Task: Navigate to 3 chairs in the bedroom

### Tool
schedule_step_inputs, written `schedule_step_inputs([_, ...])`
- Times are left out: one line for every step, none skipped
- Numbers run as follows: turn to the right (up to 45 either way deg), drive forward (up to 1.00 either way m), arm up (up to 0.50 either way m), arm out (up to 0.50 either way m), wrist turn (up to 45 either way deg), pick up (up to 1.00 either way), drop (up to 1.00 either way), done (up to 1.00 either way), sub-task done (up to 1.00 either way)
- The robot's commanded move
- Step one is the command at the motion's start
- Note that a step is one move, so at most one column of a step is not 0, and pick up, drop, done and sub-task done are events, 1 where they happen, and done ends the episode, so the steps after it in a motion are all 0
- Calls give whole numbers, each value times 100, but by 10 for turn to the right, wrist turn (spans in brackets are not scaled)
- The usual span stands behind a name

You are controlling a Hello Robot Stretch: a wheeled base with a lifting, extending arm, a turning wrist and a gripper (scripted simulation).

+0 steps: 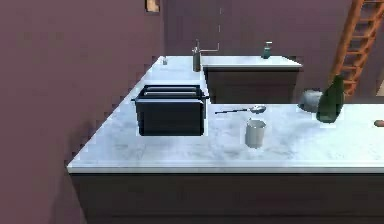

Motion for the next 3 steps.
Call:
schedule_step_inputs([450,0,0,0,0,0,0,0,0])
schedule_step_inputs([450,0,0,0,0,0,0,0,0])
schedule_step_inputs([450,0,0,0,0,0,0,0,0])
